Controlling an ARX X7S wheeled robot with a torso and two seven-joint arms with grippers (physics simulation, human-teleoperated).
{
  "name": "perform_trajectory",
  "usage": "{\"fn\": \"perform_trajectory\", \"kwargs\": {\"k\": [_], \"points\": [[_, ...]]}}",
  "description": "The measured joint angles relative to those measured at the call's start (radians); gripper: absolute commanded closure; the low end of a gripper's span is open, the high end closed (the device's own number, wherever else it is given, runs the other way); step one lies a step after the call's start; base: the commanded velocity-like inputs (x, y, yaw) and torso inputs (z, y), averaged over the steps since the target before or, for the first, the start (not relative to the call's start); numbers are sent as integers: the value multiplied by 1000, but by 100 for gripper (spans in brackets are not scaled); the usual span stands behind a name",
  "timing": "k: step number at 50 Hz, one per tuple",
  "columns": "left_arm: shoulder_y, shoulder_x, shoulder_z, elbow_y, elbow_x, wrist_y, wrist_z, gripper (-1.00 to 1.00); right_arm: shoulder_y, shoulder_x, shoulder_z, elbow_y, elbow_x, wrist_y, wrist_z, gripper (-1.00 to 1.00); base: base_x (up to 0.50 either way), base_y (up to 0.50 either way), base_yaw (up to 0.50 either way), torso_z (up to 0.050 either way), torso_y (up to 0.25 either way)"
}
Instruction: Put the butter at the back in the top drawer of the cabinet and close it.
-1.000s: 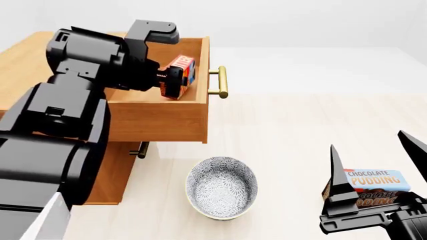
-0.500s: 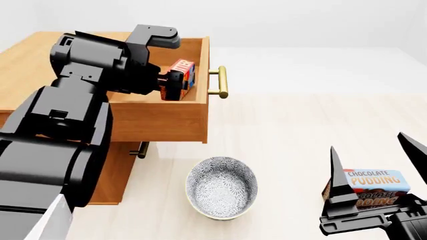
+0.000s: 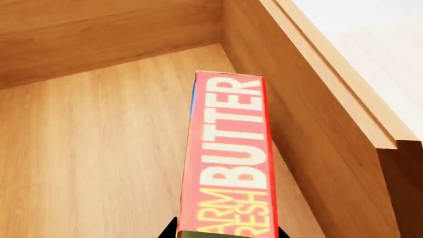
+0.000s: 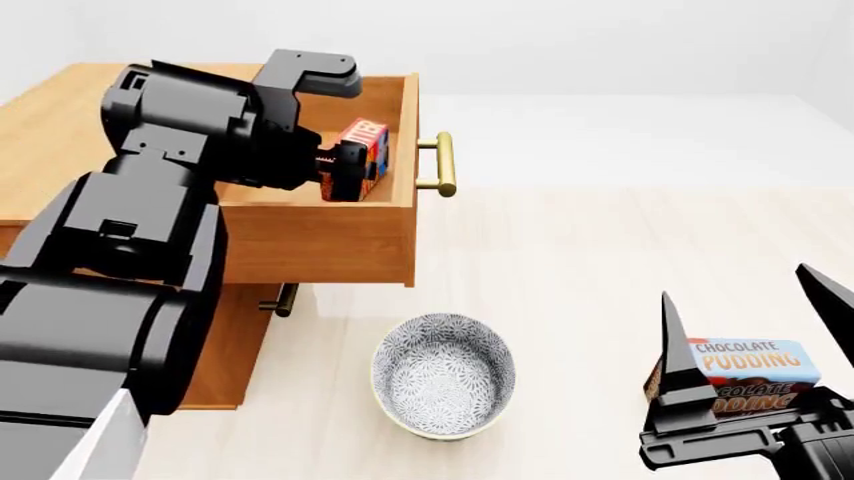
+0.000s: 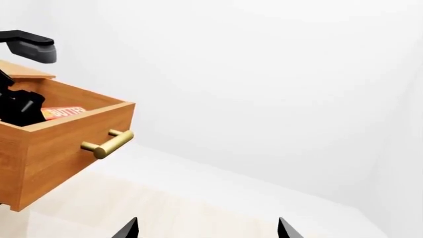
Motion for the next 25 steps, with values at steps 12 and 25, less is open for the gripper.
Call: {"fn": "perform_trajectory", "kwargs": {"k": [12, 25], "points": [[-1, 2, 10, 8, -1, -15, -1, -100, -3, 0, 1, 0, -1, 0, 1, -100, -1, 0, 0, 0, 0], [9, 1, 23, -11, -16, -29, 2, -100, -8, 0, 0, 0, -5, -3, 2, -100, 0, 0, 0, 0, 0]]}}
